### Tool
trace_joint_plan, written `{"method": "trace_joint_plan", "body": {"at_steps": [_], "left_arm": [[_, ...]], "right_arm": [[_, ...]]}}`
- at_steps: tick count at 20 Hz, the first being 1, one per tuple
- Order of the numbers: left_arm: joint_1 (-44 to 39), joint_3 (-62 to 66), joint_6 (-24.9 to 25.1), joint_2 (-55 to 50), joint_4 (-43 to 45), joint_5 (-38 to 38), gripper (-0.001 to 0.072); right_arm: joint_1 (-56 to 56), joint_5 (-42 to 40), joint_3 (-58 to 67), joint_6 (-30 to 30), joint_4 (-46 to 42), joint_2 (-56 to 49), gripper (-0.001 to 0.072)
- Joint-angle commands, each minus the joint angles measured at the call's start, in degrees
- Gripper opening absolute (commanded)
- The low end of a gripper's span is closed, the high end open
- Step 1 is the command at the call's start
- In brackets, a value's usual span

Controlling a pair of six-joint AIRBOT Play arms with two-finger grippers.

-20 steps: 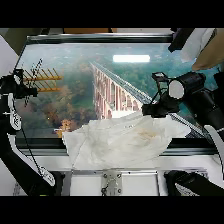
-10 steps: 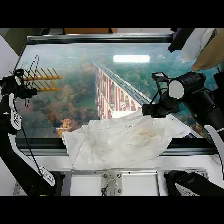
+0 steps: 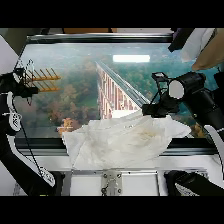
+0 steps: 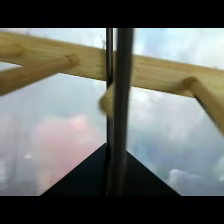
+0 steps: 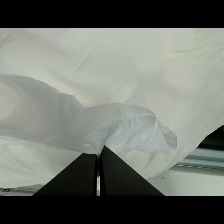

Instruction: Fold the clothes and pants, and hang the long-sleeved shirts on hangers.

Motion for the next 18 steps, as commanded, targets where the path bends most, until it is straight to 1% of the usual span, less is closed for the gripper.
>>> {"method": "trace_joint_plan", "body": {"at_steps": [1, 11, 12, 13, 14, 16, 17, 18], "left_arm": [[-1.2, 0.1, 2.4, 5.6, 0.7, -1.5, 0.0009], [-8.8, 0.1, 4.3, 20.0, 0.1, -12.2, 0.0009], [-10.1, 0.1, 6.1, 21.4, 0.0, -14.0, 0.0009], [-11.5, 0.1, 9.3, 22.8, -1.0, -16.0, 0.0009], [-12.8, 0.0, 14.7, 24.4, -5.2, -18.4, 0.0009], [-14.3, -3.8, 28.2, 28.9, -18.2, -20.9, 0.0009], [-14.8, -7.5, 36.6, 31.8, -25.3, -22.0, 0.0009], [-15.2, -11.1, 43.6, 34.4, -30.4, -23.6, 0.0009]], "right_arm": [[0.0, 0.0, 0.1, 0.0, 0.0, 0.0, 0.0011], [0.0, 0.0, 0.1, 0.0, 0.0, 0.0, 0.0011], [0.0, 0.0, 0.1, 0.0, 0.0, 0.0, 0.0011], [0.0, 0.0, 0.1, 0.0, 0.0, 0.0, 0.0011], [0.0, 0.0, 0.1, 0.0, 0.0, 0.0, 0.0011], [0.0, 0.0, 0.1, 0.0, 0.0, 0.0, 0.0011], [0.0, 0.0, 0.1, 0.0, 0.0, 0.0, 0.0011], [0.0, 0.0, 0.1, 0.0, 0.0, 0.0, 0.0011]]}}
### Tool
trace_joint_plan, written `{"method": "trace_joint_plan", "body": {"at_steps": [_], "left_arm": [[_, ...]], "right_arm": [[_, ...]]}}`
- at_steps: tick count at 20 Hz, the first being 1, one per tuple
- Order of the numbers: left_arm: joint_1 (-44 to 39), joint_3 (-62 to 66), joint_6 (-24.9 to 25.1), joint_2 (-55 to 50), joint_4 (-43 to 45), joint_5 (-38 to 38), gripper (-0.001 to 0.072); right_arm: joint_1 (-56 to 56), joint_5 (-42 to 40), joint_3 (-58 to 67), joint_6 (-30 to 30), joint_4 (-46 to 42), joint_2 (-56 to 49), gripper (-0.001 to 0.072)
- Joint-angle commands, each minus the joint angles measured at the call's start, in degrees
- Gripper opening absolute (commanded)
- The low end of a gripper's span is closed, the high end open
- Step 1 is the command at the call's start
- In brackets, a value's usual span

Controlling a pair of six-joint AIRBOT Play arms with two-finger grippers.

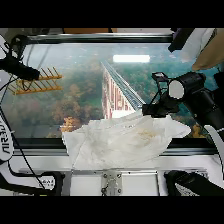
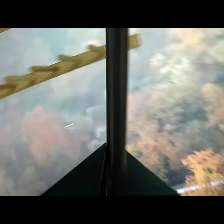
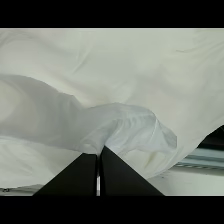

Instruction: Fold the clothes and pants, and hang the long-sleeved shirts on hangers.

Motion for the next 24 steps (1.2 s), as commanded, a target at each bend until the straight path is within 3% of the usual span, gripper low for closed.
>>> {"method": "trace_joint_plan", "body": {"at_steps": [1, 3, 5, 9, 12, 19, 24], "left_arm": [[-1.8, -10.0, 24.9, 8.8, -20.2, -6.8, 0.0009], [-1.8, -16.0, 30.0, 12.6, -23.6, -11.8, 0.0009], [-1.8, -20.6, 30.7, 15.2, -22.4, -16.2, 0.0010], [-1.8, -28.1, 31.1, 19.6, -21.0, -17.2, 0.0010], [-1.8, -34.1, 40.4, 24.9, -21.2, -18.4, 0.0009], [-2.5, -49.9, 40.4, 40.3, -21.3, -18.5, 0.0009], [-10.1, -55.8, 40.1, 43.6, -21.1, -16.1, 0.0010]], "right_arm": [[0.0, 0.0, 0.1, 0.0, 0.0, 0.0, 0.0011], [0.0, 0.0, 0.1, 0.0, 0.0, 0.0, 0.0011], [0.0, 0.0, 0.1, 0.0, 0.0, 0.0, 0.0011], [0.0, 0.0, 0.1, 0.0, 0.0, 0.0, 0.0011], [0.0, 0.0, 0.1, 0.0, 0.0, 0.0, 0.0011], [0.0, 0.0, 0.1, 0.0, 0.0, 0.0, 0.0011], [0.0, 0.0, 0.1, 0.0, 0.0, 0.0, 0.0011]]}}
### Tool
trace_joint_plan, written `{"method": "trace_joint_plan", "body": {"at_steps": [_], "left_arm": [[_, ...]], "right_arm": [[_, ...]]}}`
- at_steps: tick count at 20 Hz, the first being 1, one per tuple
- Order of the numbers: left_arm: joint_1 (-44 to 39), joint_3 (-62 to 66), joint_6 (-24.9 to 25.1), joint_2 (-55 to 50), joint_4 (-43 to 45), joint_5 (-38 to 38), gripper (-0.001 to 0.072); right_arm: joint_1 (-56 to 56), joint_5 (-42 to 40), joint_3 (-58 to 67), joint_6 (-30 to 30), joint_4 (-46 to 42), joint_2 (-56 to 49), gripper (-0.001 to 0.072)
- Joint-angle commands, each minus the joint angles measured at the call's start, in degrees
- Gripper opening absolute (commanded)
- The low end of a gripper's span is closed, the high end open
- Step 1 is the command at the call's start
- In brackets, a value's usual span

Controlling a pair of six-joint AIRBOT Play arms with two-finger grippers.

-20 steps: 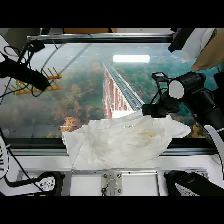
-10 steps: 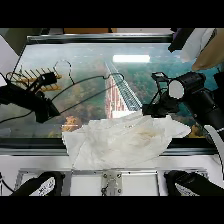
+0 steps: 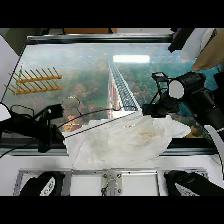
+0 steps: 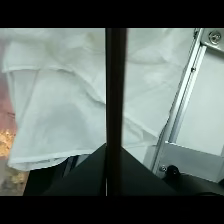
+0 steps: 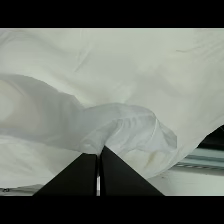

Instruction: Fold the clothes and pants, and hang the long-sleeved shirts on hangers.

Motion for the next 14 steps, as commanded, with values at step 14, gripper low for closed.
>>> {"method": "trace_joint_plan", "body": {"at_steps": [14], "left_arm": [[-8.2, -3.2, -3.1, -13.2, -0.2, 7.3, 0.0009]], "right_arm": [[0.0, 0.0, 0.1, 0.0, 0.0, 0.0, 0.0011]]}}
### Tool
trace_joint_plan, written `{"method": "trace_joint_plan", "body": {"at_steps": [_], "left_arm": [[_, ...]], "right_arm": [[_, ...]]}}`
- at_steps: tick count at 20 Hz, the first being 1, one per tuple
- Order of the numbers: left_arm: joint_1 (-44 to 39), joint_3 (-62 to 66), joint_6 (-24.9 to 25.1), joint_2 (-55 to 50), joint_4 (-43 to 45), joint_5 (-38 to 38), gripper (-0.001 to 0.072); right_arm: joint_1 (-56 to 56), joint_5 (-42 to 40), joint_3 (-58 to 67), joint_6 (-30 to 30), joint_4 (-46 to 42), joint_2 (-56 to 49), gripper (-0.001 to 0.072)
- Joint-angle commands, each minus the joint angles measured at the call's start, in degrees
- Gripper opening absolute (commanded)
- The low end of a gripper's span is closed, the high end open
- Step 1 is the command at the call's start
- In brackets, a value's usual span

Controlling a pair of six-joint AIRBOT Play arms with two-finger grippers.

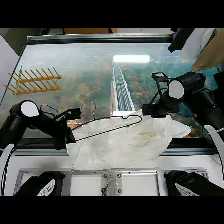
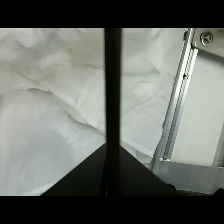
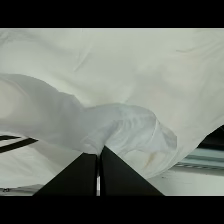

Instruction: Fold the clothes and pants, and hang the long-sleeved shirts on hangers.

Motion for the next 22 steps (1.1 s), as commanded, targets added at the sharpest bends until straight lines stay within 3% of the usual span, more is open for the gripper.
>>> {"method": "trace_joint_plan", "body": {"at_steps": [1, 7, 20, 22], "left_arm": [[-0.1, 0.0, -0.1, -2.9, -0.3, 0.7, 0.0009], [-0.3, 0.0, -0.1, -3.4, -3.5, 2.6, 0.0009], [-12.0, 0.0, -0.7, -3.4, -3.3, 13.1, 0.0009], [-12.0, 0.0, -1.7, -3.4, -3.3, 14.1, 0.0010]], "right_arm": [[0.0, 0.0, 0.1, 0.0, 0.0, 0.0, 0.0011], [0.0, 0.0, 0.1, 0.0, 0.0, 0.0, 0.0011], [0.0, 0.0, 0.1, -0.1, 0.7, 0.0, 0.0011], [0.0, 0.1, 0.7, -4.4, 0.7, 0.2, 0.0011]]}}
